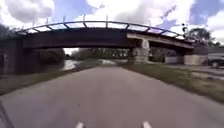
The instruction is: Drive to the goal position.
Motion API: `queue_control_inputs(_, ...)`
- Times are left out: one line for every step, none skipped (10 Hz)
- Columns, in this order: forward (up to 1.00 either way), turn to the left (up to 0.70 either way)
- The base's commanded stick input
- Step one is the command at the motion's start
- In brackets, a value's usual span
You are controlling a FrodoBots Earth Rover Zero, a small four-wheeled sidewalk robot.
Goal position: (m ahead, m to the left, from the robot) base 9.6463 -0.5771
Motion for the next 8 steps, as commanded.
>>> queue_control_inputs(1.0, -0.07)
queue_control_inputs(1.0, -0.24)
queue_control_inputs(1.0, 0.17)
queue_control_inputs(1.0, -0.17)
queue_control_inputs(1.0, 0.16)
queue_control_inputs(1.0, -0.04)
queue_control_inputs(1.0, -0.25)
queue_control_inputs(1.0, 0.15)
